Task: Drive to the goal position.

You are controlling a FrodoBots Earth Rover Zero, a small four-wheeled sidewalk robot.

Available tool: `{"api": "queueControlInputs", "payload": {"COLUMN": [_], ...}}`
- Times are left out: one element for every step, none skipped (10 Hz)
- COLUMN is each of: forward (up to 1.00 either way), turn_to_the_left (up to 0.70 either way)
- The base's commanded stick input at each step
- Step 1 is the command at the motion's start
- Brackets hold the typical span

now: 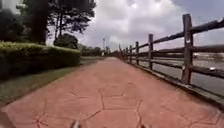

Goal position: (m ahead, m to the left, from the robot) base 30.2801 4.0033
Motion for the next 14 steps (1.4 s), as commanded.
{"api": "queueControlInputs", "payload": {"forward": [0.85, 0.85, 0.85, 0.85, 0.85, 0.85, 0.85, 0.85, 0.85, 0.85, 0.85, 0.85, 0.85, 0.85], "turn_to_the_left": [0.11, 0.11, 0.11, 0.11, 0.11, 0.11, 0.11, 0.11, 0.11, 0.11, 0.11, 0.11, 0.11, 0.11]}}
